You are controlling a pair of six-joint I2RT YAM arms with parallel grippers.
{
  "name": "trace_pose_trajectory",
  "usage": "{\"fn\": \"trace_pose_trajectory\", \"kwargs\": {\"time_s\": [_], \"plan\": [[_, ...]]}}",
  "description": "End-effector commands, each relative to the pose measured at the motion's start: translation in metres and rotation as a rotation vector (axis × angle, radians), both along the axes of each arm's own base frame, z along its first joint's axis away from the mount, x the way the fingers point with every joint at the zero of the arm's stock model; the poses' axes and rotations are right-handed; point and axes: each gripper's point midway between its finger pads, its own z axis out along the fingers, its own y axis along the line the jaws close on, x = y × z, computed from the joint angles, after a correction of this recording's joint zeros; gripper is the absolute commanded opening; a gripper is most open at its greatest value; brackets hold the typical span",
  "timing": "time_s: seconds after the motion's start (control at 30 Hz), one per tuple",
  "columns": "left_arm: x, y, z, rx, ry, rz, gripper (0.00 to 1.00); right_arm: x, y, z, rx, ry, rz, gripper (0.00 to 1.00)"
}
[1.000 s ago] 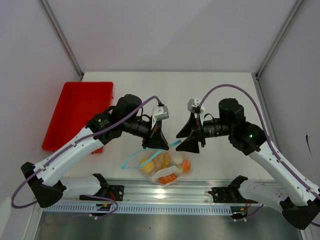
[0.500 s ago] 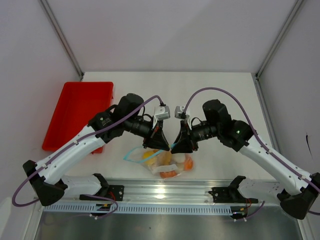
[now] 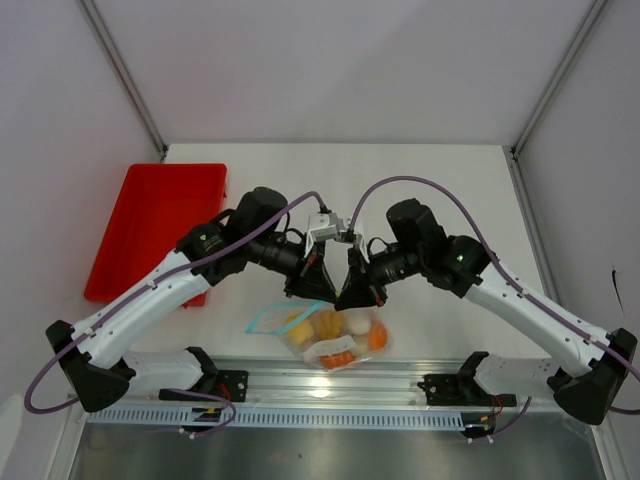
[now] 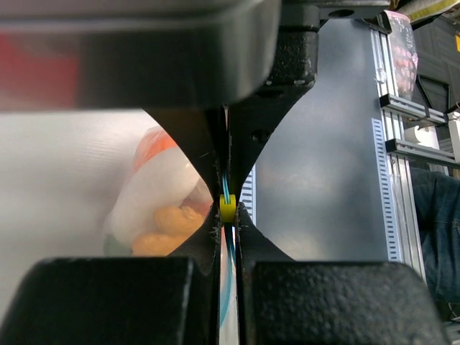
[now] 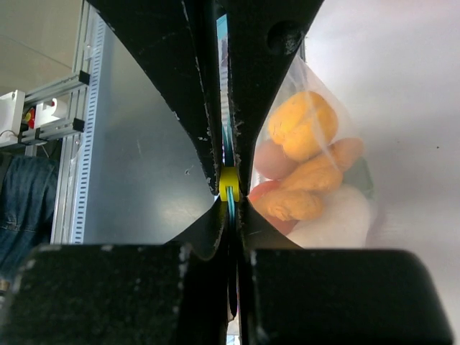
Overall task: Place the food in the zip-top bag and seal the zipper
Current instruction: Zip the zipper food storage bag at the center of the board.
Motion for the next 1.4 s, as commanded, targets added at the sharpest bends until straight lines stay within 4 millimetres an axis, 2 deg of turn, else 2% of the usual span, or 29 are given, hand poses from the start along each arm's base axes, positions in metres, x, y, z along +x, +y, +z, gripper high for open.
{"fn": "trace_pose_trajectory", "kwargs": {"time_s": [0.0,0.1,0.27,0.37,0.5,0.73,0.87,1.13,1.17,1.23,1.3,1.33,1.37], "plan": [[-0.001,-0.004,0.020,-0.073,-0.058,-0.040,0.01,0.002,0.004,0.010,0.014,-0.038,0.000,0.00],[0.000,-0.002,0.014,-0.055,-0.055,-0.024,0.01,0.007,0.003,0.008,0.006,-0.060,-0.044,0.00],[0.001,0.005,-0.002,-0.014,-0.037,0.025,0.01,0.027,-0.002,0.013,0.029,-0.121,-0.198,0.00],[0.003,0.011,-0.008,0.002,-0.060,0.069,0.02,0.036,-0.008,0.018,0.060,-0.150,-0.270,0.00],[-0.003,0.021,-0.020,0.030,-0.032,0.112,0.03,0.049,-0.024,0.024,0.096,-0.135,-0.334,0.00],[-0.009,0.038,-0.029,0.045,-0.033,0.176,0.06,0.051,-0.030,0.023,0.100,-0.135,-0.356,0.00],[-0.013,0.048,-0.032,0.062,-0.022,0.219,0.10,0.053,-0.029,0.018,0.096,-0.123,-0.362,0.00],[-0.027,0.070,-0.048,0.112,0.004,0.261,0.08,0.059,-0.032,0.006,0.082,-0.117,-0.407,0.00],[-0.027,0.071,-0.050,0.111,0.002,0.266,0.01,0.058,-0.032,0.007,0.084,-0.113,-0.404,0.00],[-0.032,0.074,-0.048,0.096,-0.001,0.260,0.01,0.054,-0.029,0.006,0.089,-0.100,-0.375,0.00],[-0.034,0.073,-0.041,0.067,-0.014,0.237,0.01,0.042,-0.025,0.008,0.094,-0.091,-0.278,0.00],[-0.034,0.071,-0.037,0.055,-0.022,0.224,0.01,0.038,-0.022,0.007,0.078,-0.078,-0.246,0.02],[-0.035,0.069,-0.033,0.047,-0.024,0.213,0.01,0.034,-0.019,0.007,0.071,-0.078,-0.219,0.11]]}}
